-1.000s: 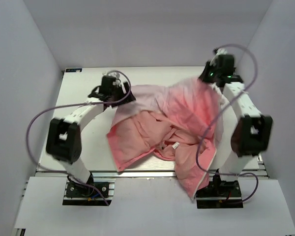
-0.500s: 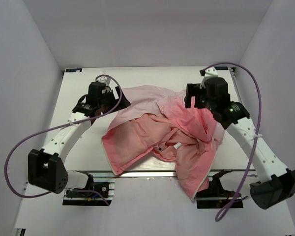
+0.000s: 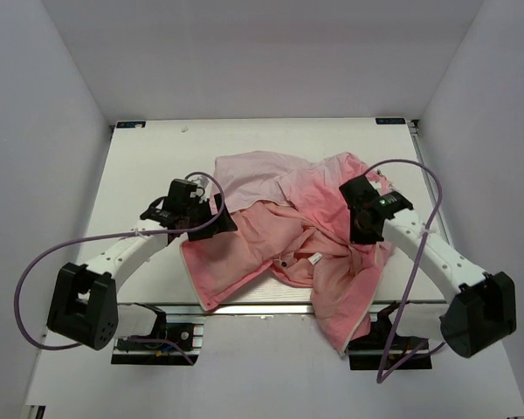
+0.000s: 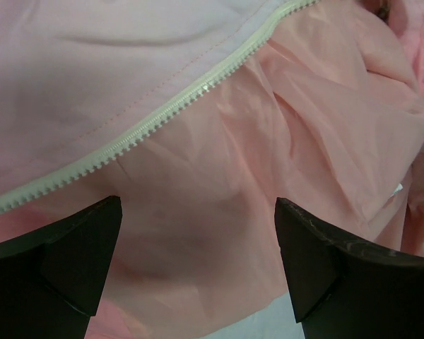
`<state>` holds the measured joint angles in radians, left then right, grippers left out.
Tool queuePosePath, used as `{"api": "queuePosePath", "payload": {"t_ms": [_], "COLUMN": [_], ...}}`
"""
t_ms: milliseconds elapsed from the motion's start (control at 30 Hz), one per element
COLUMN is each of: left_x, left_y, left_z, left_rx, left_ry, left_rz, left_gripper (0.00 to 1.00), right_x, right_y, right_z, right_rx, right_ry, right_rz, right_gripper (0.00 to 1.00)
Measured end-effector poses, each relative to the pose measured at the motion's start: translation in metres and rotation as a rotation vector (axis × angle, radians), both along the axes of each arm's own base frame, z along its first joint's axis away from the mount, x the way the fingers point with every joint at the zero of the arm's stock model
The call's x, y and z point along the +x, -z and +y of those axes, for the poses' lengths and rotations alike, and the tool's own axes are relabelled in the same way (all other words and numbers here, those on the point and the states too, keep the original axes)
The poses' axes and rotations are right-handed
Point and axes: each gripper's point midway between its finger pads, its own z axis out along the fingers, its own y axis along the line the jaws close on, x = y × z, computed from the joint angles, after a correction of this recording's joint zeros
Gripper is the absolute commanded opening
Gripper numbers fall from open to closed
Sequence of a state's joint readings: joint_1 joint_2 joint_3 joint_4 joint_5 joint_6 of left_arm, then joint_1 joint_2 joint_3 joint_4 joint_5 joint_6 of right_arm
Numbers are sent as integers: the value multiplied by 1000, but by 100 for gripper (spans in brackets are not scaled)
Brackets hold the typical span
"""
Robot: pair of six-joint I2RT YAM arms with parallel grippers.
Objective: Zip up the jacket
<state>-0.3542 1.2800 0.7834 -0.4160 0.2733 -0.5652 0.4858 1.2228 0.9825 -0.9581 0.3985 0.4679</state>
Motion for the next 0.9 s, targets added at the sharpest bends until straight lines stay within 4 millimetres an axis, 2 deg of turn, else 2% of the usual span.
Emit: {"api": "queuePosePath", "payload": {"t_ms": [100,133,200,267,300,333,367,433,467,500,533,567,633,700,800,867,900], "left_x": [2,3,4,3,3,3,3,3,4,5,7,8,12,16,24,31,34], "left_y": [10,14,22,30,35,38,42,47,48,49,49,48,45,41,29,17,9], "left_z": [-2,-2,-2,-1,0,2,3,6,7,8,8,8,9,9,8,6,5], "left_rx": [9,14,24,39,48,60,72,94,103,109,113,119,127,133,136,129,123], "left_ry": [5,6,8,9,9,7,3,-3,-6,-8,-10,-12,-15,-18,-19,-16,-14], "left_rz": [20,28,46,69,81,91,99,112,118,120,121,122,117,106,81,48,26], "left_gripper": [98,98,98,98,98,98,98,98,98,98,98,98,98,98,98,98,98], "right_x": [22,37,81,140,168,204,239,308,338,364,383,394,405,402,380,344,323], "right_y": [-7,-15,-40,-76,-91,-111,-131,-164,-178,-185,-187,-185,-167,-145,-124,-119,-124], "right_z": [11,18,36,55,59,63,62,50,41,30,21,14,-2,-5,12,24,29], "right_rx": [-1,3,32,87,110,146,178,228,253,279,304,325,344,361,394,396,397], "right_ry": [-19,-31,-46,-37,-22,0,26,97,127,158,170,182,181,158,81,38,21], "right_rz": [-11,-31,-114,-237,-280,-352,-430,-578,-654,-718,-760,-782,-785,-737,-640,-565,-545], "right_gripper": [0,0,0,0,0,0,0,0,8,28,58,73,89,89,89,89,89]}}
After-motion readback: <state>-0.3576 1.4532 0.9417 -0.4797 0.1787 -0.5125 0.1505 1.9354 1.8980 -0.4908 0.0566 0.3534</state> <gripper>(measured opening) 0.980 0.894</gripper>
